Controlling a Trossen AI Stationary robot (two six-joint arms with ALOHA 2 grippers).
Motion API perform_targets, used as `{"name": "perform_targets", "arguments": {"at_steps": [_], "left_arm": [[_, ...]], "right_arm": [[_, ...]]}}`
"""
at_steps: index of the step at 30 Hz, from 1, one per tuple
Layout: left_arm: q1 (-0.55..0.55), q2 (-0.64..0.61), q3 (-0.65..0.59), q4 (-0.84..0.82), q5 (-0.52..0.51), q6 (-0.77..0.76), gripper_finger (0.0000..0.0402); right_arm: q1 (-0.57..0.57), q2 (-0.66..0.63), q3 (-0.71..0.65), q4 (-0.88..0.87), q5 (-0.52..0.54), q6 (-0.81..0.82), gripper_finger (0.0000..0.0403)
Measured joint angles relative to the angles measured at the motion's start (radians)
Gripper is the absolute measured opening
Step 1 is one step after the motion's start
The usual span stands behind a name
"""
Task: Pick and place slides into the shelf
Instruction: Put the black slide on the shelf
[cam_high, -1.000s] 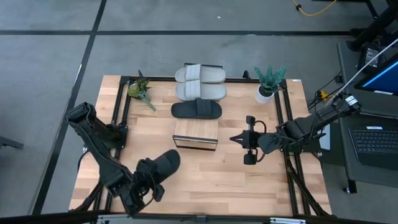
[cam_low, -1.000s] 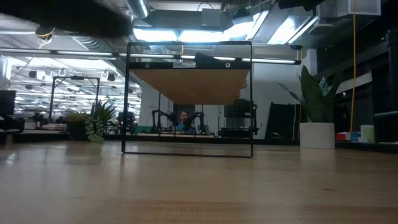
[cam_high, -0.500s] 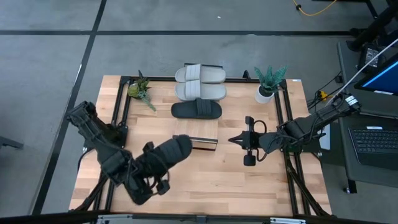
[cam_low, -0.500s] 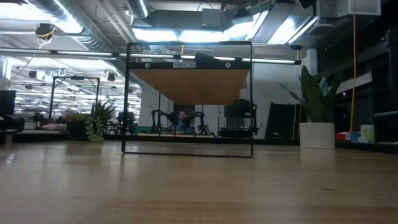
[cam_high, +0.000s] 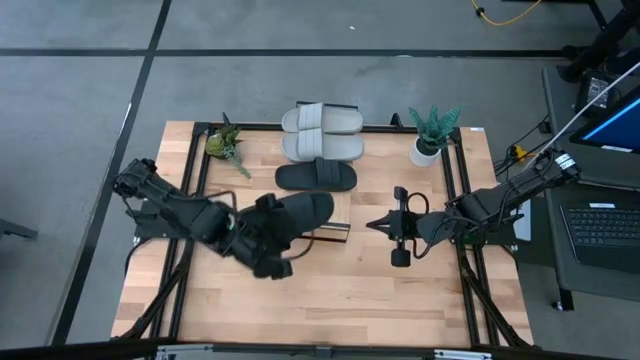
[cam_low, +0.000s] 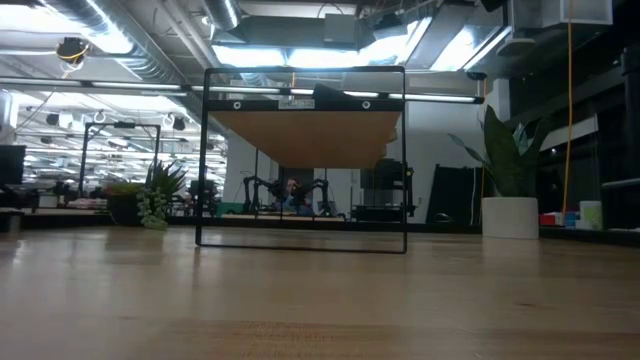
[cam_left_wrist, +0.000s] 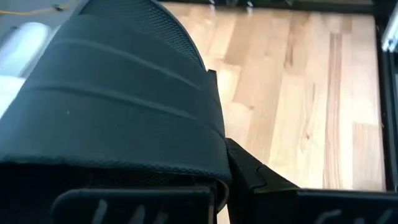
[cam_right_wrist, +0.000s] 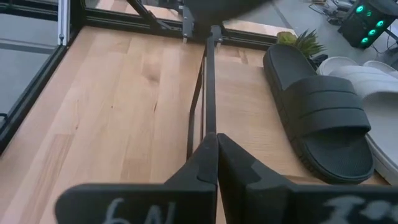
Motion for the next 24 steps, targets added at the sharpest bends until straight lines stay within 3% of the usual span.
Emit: {"name": "perform_targets", "arguments": {"at_steps": [10,15,24], "left_arm": [[0.201,0.000,0.000,0.155,0.235,0.295,0.0001],[0.279,0.000,-0.003,0.185,0.297,0.363,0.0001],[0.376,0.000,-0.101,0.338,0.523,0.492,0.0001]], "right_arm": [[0.048,0.000,0.000,0.009,0.001,-0.007,0.0003],[0.077,0.000,0.000,0.009,0.002,-0.023,0.0003],[0.088,0.000,0.000,0.008,0.005,-0.027,0.0003]]}}
